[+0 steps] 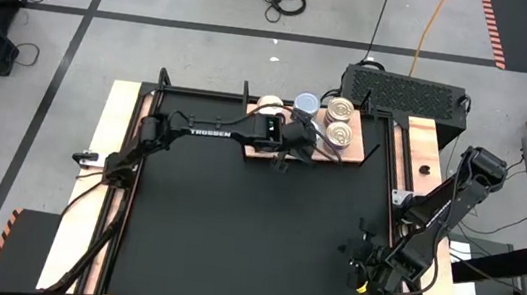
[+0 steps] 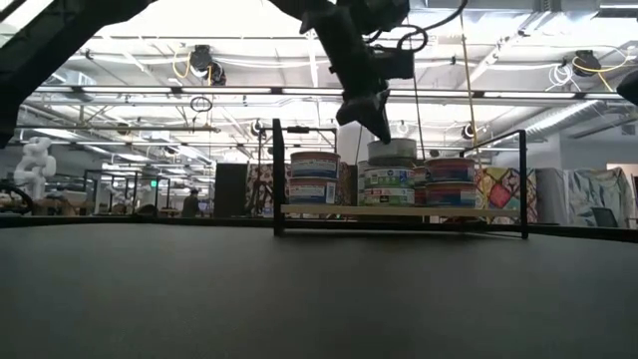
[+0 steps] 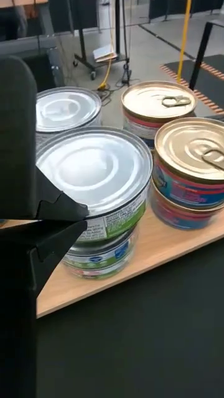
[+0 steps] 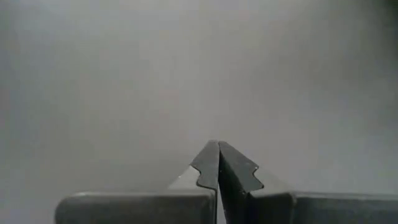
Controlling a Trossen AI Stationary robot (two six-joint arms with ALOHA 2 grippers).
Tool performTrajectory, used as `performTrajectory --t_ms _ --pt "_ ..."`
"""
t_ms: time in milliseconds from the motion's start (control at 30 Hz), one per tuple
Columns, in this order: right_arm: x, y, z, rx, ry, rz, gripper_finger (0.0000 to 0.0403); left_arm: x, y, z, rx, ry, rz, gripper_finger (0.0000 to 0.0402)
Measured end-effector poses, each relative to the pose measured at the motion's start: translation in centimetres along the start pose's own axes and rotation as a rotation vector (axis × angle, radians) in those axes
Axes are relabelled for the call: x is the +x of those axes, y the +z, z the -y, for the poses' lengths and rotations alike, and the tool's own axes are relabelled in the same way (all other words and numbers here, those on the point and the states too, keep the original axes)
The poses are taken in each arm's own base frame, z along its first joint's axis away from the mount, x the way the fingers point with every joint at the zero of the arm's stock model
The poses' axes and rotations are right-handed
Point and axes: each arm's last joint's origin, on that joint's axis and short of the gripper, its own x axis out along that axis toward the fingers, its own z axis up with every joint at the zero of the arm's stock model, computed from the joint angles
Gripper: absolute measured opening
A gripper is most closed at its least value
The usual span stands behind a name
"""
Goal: Stack canned seafood by type on shelf
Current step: Stack the green tuna can on top of the other green tuna cans on the shelf
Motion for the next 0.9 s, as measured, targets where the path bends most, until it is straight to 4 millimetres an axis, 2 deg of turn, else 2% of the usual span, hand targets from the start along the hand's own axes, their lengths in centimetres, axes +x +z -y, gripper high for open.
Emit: performTrajectory --t_ms 900 --pt "-0.28 0.2 0.01 0.01 0.025 0.005 0.0 0.1 -0.34 0.24 -0.04 -0.051 -0.009 0.0"
